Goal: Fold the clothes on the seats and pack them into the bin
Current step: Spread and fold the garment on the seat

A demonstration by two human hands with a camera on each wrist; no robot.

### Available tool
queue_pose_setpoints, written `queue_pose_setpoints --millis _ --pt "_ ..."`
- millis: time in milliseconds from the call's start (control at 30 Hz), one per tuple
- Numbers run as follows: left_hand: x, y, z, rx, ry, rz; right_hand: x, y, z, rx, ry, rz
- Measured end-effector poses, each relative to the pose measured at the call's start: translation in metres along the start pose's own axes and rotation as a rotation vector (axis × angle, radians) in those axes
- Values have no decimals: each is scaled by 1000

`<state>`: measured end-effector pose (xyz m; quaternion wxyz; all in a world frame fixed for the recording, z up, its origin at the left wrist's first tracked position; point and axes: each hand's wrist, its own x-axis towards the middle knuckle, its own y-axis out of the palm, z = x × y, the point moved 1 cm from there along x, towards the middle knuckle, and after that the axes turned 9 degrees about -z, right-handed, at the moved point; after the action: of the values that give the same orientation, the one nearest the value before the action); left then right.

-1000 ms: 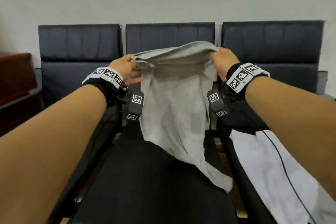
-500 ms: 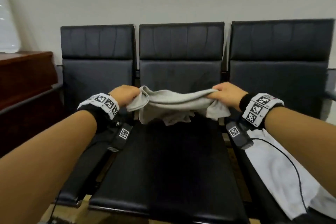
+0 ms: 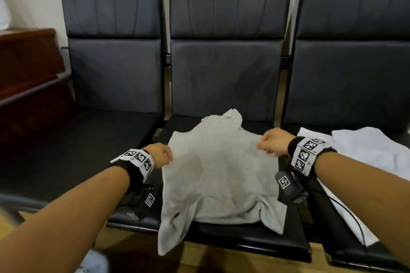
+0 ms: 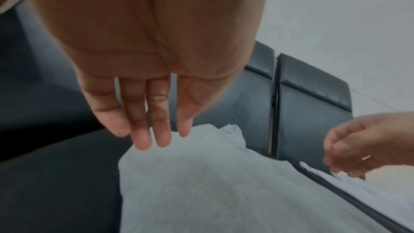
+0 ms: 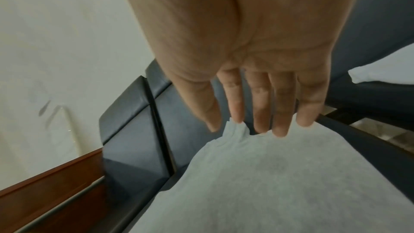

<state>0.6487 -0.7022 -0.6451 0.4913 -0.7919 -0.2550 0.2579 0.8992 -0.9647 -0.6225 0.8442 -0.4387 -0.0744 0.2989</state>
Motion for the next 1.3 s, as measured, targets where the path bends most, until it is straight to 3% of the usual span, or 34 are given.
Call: queue_pose_setpoints --millis 200,367,467,633,767,833,900,967,1067,1167,1300 --pt "65 13 8 -211 -170 -116 70 17 -20 -59 120 -139" --pt "124 18 11 -258 -306 -137 112 34 -31 -361 136 -169" --pt "157 17 6 -156 -341 -115 132 43 -38 -496 178 -191" --pt "189 28 1 -8 -306 -129 156 40 -41 -416 219 -92" --pt "189 36 0 147 -274 -140 152 44 -45 -371 185 -118" --pt "185 30 1 88 -271 -161 147 41 -47 -269 126 -170" --pt "178 16 3 -47 -270 -199 139 34 -48 -15 106 -250" --pt "176 0 11 -224 -274 -234 128 23 -48 255 149 -292" --pt "162 -29 18 -631 -319 -247 134 9 -57 557 264 -244" --pt "132 -62 16 -722 -313 -304 133 -8 -60 729 289 -222" --pt "87 -106 4 -804 -213 -319 64 -55 -1 772 181 -305"
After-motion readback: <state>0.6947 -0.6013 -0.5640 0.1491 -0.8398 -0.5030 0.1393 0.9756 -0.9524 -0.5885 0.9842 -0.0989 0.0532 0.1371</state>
